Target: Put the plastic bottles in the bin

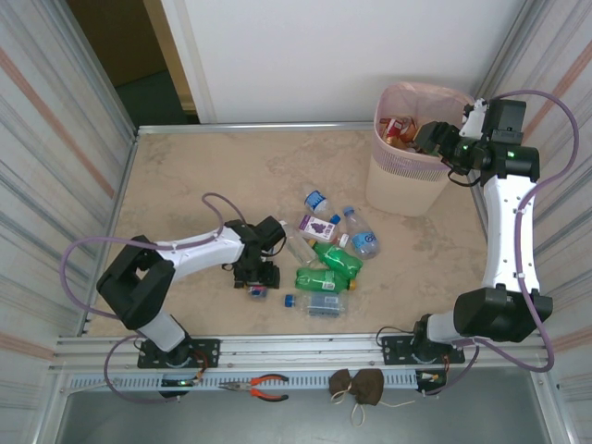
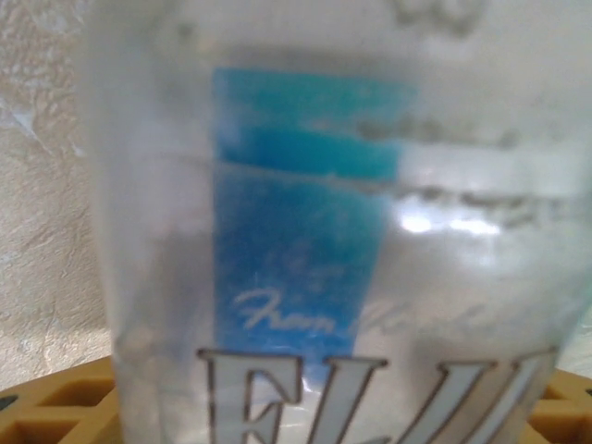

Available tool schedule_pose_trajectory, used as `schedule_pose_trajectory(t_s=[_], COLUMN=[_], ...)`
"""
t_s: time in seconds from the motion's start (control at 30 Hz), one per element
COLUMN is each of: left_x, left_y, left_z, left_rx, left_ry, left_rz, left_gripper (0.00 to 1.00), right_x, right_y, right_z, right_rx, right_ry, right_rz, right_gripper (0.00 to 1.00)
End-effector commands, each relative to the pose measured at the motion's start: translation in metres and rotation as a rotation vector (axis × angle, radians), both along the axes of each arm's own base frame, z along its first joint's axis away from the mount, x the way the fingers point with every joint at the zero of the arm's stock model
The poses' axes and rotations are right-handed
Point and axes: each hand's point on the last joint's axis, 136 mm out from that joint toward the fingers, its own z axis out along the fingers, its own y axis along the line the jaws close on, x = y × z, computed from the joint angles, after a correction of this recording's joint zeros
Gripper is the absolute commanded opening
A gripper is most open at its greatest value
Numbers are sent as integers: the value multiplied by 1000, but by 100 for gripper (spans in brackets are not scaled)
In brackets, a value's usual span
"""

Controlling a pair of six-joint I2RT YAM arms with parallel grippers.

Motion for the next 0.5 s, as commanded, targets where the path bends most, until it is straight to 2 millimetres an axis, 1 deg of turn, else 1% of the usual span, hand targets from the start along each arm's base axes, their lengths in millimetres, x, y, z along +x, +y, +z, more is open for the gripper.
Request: schedule_pose_trajectory(t_s=[0.0,0.27,0.37,0.47], left_x=[0,5,8,14], left_y=[1,3,3,1], left_z=[2,14,22,35], left_rx=[35,37,24,-7], left_ry=[-4,-51,-84,-132], left_rz=[-33,-39,-39,-46], left_gripper=[61,51,48,48], right_x=[-12,-14,-15,-17], right_y=[2,3,4,5], right_z=[-4,0,4,8], right_rx=[16,16,20,26], right_ry=[29,17,7,0], right_rz=[5,6,7,9], right_gripper=[77,77,77,77])
